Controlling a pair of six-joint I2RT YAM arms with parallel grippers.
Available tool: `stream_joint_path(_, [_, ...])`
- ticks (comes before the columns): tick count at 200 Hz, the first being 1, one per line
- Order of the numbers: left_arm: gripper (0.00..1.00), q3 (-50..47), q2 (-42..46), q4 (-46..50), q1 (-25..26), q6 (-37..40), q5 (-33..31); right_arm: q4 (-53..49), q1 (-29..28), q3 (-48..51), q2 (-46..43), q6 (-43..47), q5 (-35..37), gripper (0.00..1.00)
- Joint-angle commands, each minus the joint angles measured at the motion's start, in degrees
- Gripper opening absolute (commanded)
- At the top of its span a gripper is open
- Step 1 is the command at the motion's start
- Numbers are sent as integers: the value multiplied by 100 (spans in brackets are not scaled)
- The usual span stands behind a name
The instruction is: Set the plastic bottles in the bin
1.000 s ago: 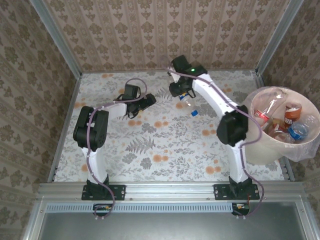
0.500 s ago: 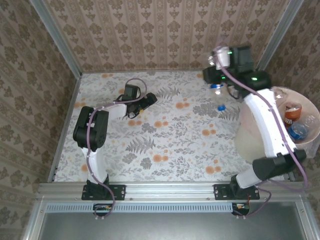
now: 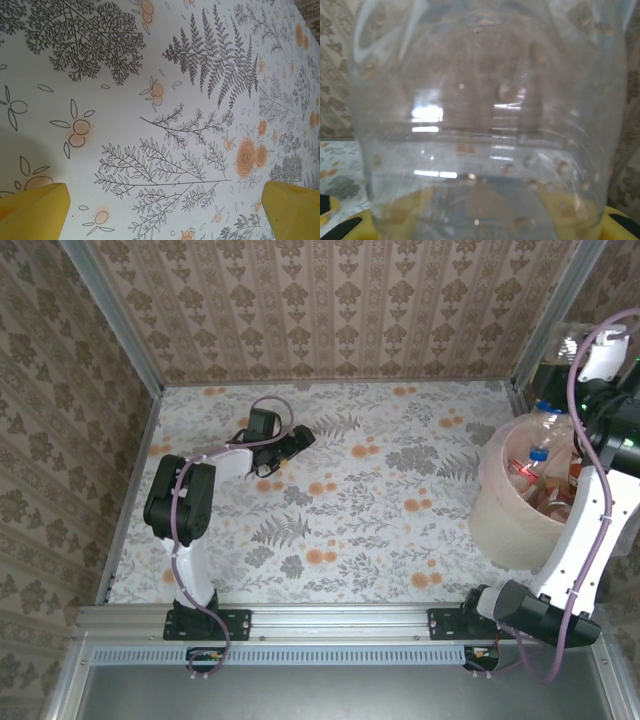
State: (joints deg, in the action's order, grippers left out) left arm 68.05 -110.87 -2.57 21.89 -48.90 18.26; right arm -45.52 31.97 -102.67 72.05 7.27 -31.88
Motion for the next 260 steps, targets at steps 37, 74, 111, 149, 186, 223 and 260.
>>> stream_joint_path(37, [100, 562, 284, 885, 157, 149, -20, -289, 205, 997, -319, 1730, 640, 48])
stream_joint_path(74, [100, 890, 474, 1640, 304, 422, -382, -791, 214, 1325, -299, 2829, 952, 50])
stream_joint_path(111, [100, 1038, 544, 1972, 392, 439, -627, -1393, 205, 1371, -95, 3238, 1195, 53])
stream_joint_path(149, [100, 1367, 452, 2298, 618, 509, -746, -1596, 197, 1581, -28, 3336, 1475, 60])
stream_joint_path(186, [100, 1432, 607, 2431, 674, 598, -1000, -1684, 196, 1188, -302, 3071, 560, 75])
stream_joint_path(223, [100, 1341, 663, 2415, 676, 606, -1026, -215, 197, 1513, -728, 1828, 422, 86])
stream_joint_path(260, [100, 1231, 645, 2279, 676, 554, -969, 862, 126, 1902, -525, 409, 813, 76])
